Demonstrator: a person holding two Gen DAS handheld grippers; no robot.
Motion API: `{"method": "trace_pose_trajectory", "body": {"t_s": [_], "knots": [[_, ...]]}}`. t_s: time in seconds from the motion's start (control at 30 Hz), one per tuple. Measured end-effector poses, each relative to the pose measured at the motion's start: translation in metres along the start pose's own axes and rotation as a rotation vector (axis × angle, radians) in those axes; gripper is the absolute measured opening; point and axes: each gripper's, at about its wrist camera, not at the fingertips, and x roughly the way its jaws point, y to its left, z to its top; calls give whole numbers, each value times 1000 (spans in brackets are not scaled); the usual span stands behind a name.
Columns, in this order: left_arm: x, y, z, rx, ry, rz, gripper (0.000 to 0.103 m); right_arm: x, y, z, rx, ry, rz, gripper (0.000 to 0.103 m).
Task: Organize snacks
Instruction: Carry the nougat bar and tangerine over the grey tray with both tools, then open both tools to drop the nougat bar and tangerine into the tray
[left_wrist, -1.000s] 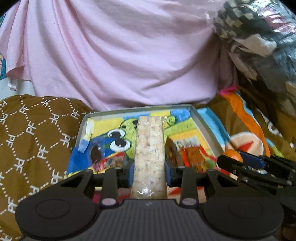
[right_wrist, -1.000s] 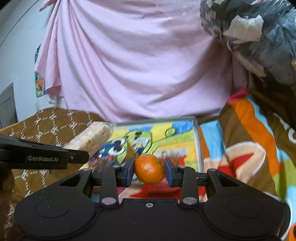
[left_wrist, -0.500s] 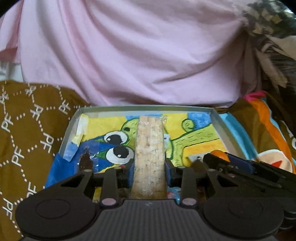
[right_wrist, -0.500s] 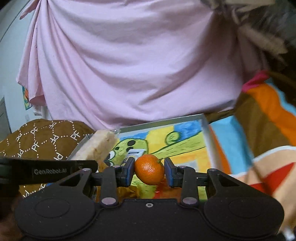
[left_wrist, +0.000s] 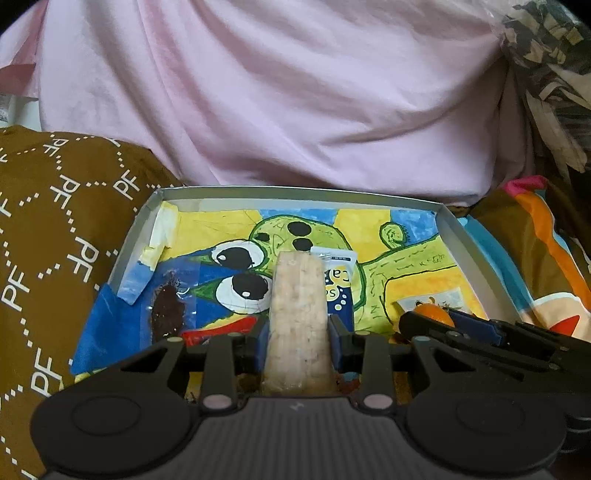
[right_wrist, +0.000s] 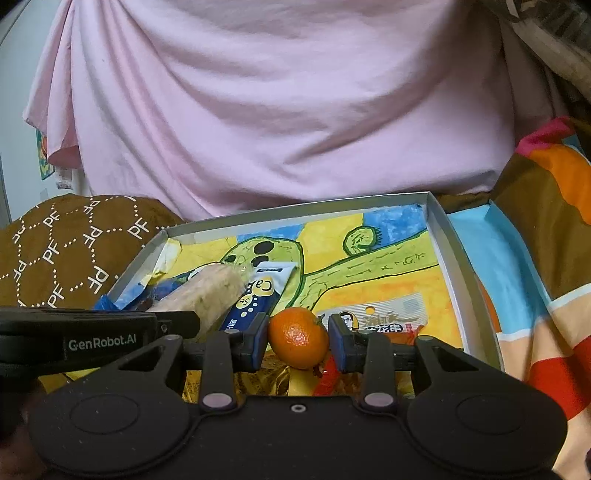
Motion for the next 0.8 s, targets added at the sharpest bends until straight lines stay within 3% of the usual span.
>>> {"method": "trace_pose_trajectory", "body": {"t_s": [0.07, 0.13, 0.27, 0.53, 0.6, 0.8], "knots": [[-2, 1, 1, 2, -2, 8, 42, -1, 2, 0, -2, -1, -5, 41], [-5, 3, 1, -1, -7, 17, 53, -4, 3, 1, 3, -8, 2, 48], [-13, 9, 2, -10, -16, 22, 61, -14, 5, 2, -7, -36, 8, 56], [-50, 12, 5, 32, -95, 61, 97, -57, 8, 8, -32, -105, 8, 81], [-65, 12, 5, 48, -124, 74, 102, -72, 8, 10, -32, -123, 9, 87], [-108, 12, 6, 47, -169, 82, 103, -119, 15, 14, -42, -178, -1, 101]]}}
